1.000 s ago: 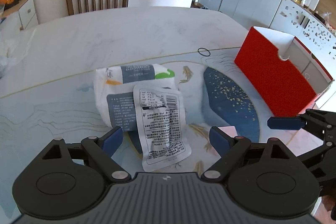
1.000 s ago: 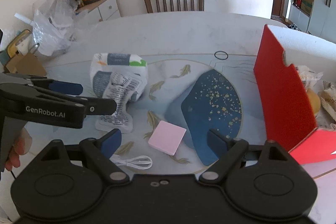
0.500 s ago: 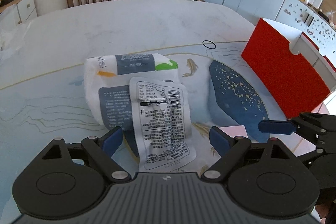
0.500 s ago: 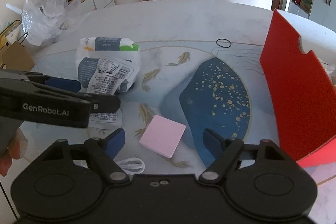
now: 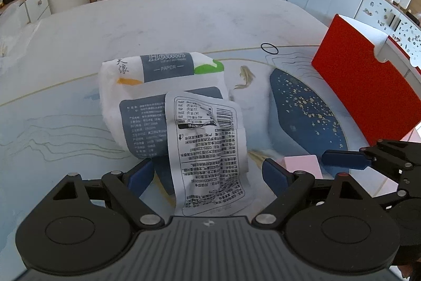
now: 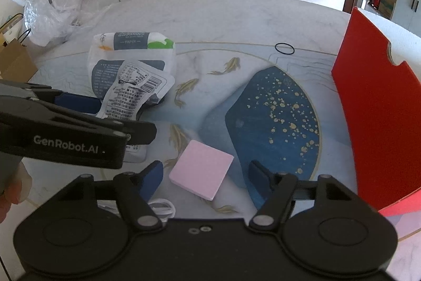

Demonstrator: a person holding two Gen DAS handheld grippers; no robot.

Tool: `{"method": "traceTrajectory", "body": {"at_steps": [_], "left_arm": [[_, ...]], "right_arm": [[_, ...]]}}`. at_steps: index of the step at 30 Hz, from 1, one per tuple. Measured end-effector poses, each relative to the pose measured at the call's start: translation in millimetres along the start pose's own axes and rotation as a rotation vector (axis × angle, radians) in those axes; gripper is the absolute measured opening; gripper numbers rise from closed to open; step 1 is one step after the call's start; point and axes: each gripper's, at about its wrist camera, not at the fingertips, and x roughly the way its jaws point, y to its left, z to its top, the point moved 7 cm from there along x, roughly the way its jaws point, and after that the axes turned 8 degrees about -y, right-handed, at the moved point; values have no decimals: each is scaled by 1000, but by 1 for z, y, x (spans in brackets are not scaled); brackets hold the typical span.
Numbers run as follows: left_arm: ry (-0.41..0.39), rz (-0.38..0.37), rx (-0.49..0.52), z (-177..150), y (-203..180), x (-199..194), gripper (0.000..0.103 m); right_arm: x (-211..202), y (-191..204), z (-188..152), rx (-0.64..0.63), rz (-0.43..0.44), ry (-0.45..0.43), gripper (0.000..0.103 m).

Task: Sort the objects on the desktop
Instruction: 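Grasp the printed sachet with the left tool while the right tool grasps the pink sticky-note pad, then lift the sachet and pink pad and carry them toward the red box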

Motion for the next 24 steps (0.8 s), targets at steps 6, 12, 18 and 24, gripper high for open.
{"method": "traceTrajectory", "body": {"at_steps": [6,12,18,24], "left_arm": [[-2,-6,-15,1,0,4,72],[-10,-17,-8,1,-3,3,60],[-16,-12,0,2,-6,0,60],[-26,-38,-10,5,-12,-7,60]], "right_arm": [[-1,-8,1,-19,-20,-5,53],[-3,-17,1,4,-22,-10,44],[-5,-22,1,27,-31,-9,44],[-12,-27,3,52,-32,-18,44]]}}
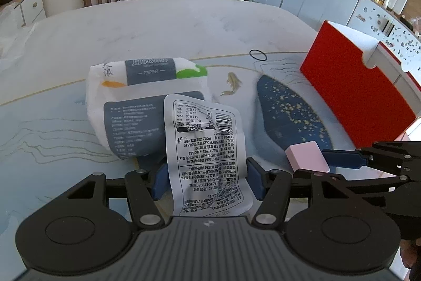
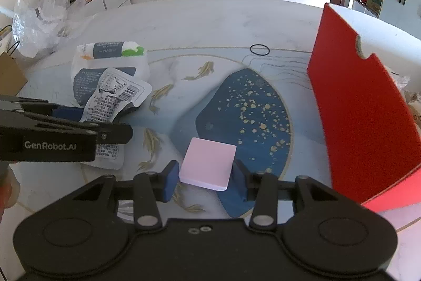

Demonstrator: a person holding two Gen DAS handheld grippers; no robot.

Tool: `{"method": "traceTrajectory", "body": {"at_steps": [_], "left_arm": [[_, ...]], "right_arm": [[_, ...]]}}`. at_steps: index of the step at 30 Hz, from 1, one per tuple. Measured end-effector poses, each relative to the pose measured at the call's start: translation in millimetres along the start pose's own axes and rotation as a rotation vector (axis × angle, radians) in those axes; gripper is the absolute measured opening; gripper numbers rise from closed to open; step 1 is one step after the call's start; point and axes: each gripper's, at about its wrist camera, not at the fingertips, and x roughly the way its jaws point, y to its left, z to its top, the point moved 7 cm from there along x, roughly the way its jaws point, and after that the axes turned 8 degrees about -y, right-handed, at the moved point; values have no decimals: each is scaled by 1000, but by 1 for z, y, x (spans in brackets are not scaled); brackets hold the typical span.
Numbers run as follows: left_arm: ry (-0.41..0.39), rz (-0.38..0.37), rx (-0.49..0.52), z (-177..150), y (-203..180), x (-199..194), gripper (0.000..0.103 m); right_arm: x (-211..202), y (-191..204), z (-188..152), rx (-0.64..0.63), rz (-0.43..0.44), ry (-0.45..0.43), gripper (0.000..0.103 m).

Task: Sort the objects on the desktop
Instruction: 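Lift the sachet and pink pad and carry them toward the red box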

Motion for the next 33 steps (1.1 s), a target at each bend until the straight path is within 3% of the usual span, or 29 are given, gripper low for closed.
{"method": "traceTrajectory", "body": {"at_steps": [33], "left_arm": [[-29,-142,45,37,-72,-64,60]], "right_arm": [[-102,-33,41,114,-13,-128,44]]}}
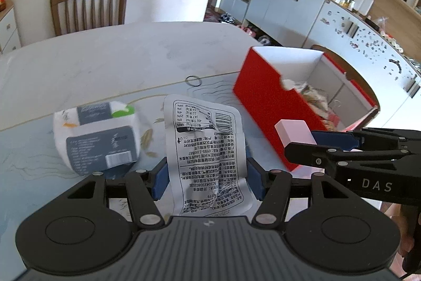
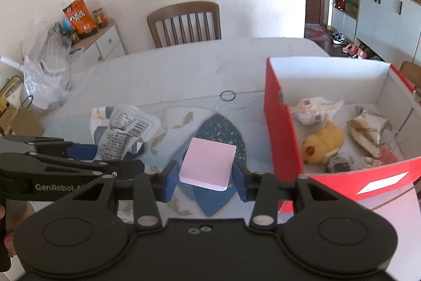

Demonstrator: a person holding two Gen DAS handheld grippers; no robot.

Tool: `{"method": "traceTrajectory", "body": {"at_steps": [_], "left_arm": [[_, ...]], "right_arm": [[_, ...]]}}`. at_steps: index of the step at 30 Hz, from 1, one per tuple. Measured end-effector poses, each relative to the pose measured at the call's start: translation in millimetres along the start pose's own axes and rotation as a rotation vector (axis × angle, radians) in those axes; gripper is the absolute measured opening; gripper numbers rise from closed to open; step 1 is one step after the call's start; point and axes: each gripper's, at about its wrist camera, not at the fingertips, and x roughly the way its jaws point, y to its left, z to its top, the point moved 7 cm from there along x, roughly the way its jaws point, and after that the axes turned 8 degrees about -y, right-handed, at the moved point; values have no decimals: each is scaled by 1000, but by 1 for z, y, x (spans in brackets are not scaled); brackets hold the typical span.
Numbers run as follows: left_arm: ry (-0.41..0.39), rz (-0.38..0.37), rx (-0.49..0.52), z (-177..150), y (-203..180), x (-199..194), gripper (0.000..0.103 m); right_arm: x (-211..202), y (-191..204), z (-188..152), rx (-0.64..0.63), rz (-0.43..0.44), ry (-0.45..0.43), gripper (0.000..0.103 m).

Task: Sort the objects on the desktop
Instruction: 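Lift the sachet and pink pad and carry them toward the red box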

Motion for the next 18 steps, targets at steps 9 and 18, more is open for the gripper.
{"method": "traceTrajectory", "body": {"at_steps": [9,18], "left_arm": [[-9,-37,61,15,-39,-4,60],[-13,-83,96,27,-81,6,60]], "right_arm": [[-27,-27,12,20,-20,-30,44],[-44,-65,18,47,-64,-56,44]]}}
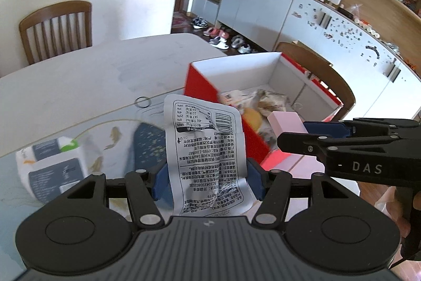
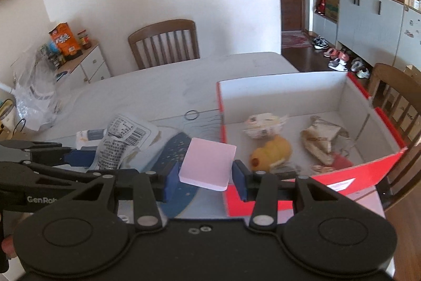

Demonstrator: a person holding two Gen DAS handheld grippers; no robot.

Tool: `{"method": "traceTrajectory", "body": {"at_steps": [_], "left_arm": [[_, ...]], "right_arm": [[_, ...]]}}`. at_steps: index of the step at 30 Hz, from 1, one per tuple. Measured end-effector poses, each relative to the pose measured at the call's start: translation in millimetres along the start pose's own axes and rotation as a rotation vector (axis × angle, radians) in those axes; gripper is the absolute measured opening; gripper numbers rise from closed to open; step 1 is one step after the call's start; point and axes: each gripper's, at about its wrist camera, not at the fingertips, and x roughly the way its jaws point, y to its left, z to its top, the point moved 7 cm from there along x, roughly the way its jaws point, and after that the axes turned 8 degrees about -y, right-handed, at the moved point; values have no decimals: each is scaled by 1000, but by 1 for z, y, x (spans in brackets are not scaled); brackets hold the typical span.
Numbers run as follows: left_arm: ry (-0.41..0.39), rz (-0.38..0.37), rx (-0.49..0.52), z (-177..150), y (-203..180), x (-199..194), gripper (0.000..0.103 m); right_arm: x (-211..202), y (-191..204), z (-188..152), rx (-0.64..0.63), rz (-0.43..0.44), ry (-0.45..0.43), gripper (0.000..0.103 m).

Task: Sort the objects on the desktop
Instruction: 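Lift the sachet and pink pad and carry them toward the red box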

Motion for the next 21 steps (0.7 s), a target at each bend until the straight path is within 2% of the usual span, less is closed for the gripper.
{"method": "traceTrajectory", "body": {"at_steps": [21], "left_arm": [[5,-41,65,30,-77,57,60]], "right_arm": [[-3,-94,11,40,-60,-26,44]]}}
